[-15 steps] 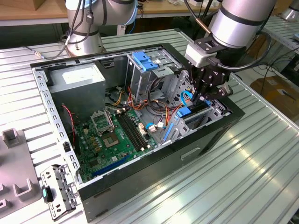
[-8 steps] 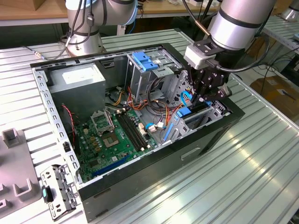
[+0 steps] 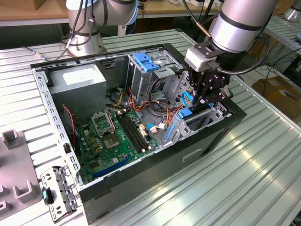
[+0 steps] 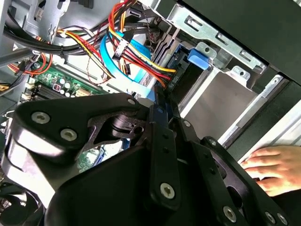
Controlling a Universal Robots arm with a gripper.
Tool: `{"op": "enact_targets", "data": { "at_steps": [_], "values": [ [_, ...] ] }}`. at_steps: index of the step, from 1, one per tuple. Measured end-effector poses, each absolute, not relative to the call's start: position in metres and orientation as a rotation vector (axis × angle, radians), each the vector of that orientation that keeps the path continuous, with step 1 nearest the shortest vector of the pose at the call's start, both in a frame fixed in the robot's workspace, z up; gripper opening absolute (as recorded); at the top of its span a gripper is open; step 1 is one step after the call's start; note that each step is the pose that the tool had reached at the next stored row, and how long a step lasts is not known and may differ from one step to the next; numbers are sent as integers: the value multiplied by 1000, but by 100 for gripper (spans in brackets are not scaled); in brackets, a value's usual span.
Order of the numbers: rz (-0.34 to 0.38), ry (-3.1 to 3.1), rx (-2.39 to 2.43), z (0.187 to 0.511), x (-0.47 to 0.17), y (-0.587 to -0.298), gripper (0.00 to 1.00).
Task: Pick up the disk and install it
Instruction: 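Insert the second disk wire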
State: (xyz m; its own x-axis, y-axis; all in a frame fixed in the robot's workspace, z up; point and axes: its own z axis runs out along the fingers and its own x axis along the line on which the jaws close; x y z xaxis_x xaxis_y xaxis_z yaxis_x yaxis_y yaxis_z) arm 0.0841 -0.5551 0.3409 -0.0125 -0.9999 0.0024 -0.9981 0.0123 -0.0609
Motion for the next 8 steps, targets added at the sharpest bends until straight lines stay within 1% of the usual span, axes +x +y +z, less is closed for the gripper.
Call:
{"op": "enact_targets", "data": {
  "at_steps": [8],
  "values": [
    [-69, 2205, -2178, 344, 84, -555, 17]
  ]
}}
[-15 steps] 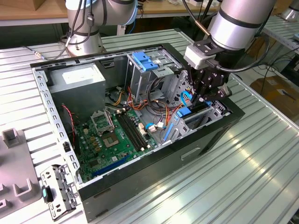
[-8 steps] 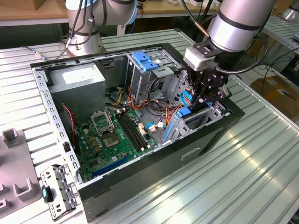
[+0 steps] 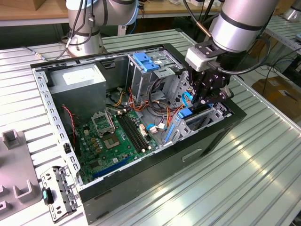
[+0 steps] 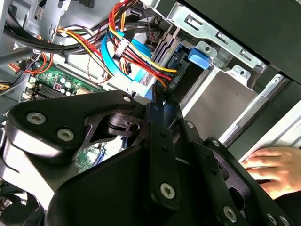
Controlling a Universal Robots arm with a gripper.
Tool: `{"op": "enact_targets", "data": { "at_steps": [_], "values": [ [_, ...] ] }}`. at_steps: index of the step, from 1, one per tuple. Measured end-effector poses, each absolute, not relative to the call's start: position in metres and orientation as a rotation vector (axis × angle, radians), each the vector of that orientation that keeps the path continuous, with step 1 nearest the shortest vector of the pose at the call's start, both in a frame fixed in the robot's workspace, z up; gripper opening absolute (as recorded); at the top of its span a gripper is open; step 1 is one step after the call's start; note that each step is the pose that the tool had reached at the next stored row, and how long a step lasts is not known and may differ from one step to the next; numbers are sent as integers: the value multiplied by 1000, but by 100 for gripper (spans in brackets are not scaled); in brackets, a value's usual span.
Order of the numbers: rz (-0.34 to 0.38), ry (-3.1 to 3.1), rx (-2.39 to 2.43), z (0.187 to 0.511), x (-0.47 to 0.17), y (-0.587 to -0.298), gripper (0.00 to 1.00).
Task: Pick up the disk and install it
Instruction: 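Insert the second disk wire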
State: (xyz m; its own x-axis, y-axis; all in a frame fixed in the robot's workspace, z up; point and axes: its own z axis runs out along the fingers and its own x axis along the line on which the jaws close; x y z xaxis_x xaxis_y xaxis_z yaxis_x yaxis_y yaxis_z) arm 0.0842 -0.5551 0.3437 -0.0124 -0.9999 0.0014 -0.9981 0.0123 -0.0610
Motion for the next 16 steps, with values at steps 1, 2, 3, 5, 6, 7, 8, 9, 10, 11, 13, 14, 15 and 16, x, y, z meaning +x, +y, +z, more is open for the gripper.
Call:
{"op": "enact_targets", "data": {
  "at_steps": [1, 2, 3, 5, 6, 7, 8, 9, 10, 11, 13, 14, 15, 16],
  "values": [
    [-69, 2205, -2178, 345, 84, -555, 24],
    [-69, 2205, -2178, 346, 84, -555, 24],
    [-69, 2205, -2178, 347, 84, -555, 24],
    [-69, 2205, -2178, 350, 84, -555, 24],
    [-69, 2205, -2178, 351, 85, -555, 24],
    [-69, 2205, -2178, 353, 85, -555, 24],
    [-69, 2205, -2178, 355, 85, -555, 24],
    [-69, 2205, -2178, 358, 85, -555, 24],
    [-69, 2205, -2178, 359, 85, -555, 24],
    [-69, 2205, -2178, 360, 85, -555, 24],
    [-69, 2205, -2178, 361, 85, -555, 24],
    [-69, 2205, -2178, 362, 85, -555, 24],
    [-69, 2205, -2178, 362, 85, -555, 24],
    [-69, 2205, -2178, 362, 85, -555, 24]
  ]
}}
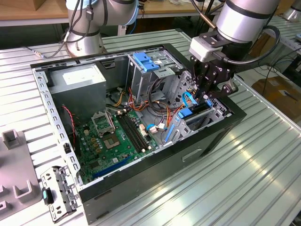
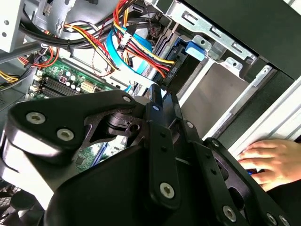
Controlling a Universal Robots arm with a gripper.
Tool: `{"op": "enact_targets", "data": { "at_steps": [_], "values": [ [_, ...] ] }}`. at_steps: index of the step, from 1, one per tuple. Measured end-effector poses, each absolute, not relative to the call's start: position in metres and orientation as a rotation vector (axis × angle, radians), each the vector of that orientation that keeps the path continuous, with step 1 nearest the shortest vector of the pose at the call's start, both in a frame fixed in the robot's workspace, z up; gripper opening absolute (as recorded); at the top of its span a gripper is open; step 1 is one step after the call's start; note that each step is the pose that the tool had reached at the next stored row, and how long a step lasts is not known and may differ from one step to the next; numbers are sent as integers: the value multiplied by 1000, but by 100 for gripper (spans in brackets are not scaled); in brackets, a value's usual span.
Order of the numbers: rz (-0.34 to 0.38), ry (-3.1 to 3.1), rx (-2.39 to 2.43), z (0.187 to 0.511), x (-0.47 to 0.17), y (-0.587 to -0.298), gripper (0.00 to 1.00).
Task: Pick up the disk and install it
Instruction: 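Insert the second disk wire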
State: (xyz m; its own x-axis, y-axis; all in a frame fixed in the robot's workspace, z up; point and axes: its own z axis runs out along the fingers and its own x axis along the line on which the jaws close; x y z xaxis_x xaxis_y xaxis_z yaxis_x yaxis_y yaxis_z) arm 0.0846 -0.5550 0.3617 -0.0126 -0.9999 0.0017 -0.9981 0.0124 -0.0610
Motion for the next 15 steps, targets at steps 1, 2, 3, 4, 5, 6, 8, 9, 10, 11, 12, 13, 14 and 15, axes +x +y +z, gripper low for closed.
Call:
{"op": "enact_targets", "data": {
  "at_steps": [1, 2, 3, 4, 5, 6, 8, 9, 10, 11, 12, 13, 14, 15],
  "values": [
    [-69, 2205, -2178, 362, 85, -555, 24],
    [-69, 2205, -2178, 362, 85, -555, 24],
    [-69, 2205, -2178, 362, 85, -555, 23],
    [-69, 2205, -2178, 362, 85, -555, 16],
    [-69, 2205, -2178, 362, 85, -555, 16],
    [-69, 2205, -2178, 362, 85, -555, 11],
    [-69, 2205, -2178, 362, 85, -555, 11],
    [-69, 2205, -2178, 362, 85, -555, 11],
    [-69, 2205, -2178, 362, 85, -555, 11],
    [-69, 2205, -2178, 362, 85, -555, 11],
    [-69, 2205, -2178, 363, 85, -555, 11],
    [-69, 2205, -2178, 363, 85, -554, 11],
    [-69, 2205, -2178, 363, 85, -554, 11],
    [-69, 2205, -2178, 363, 85, -554, 11]
  ]
}}
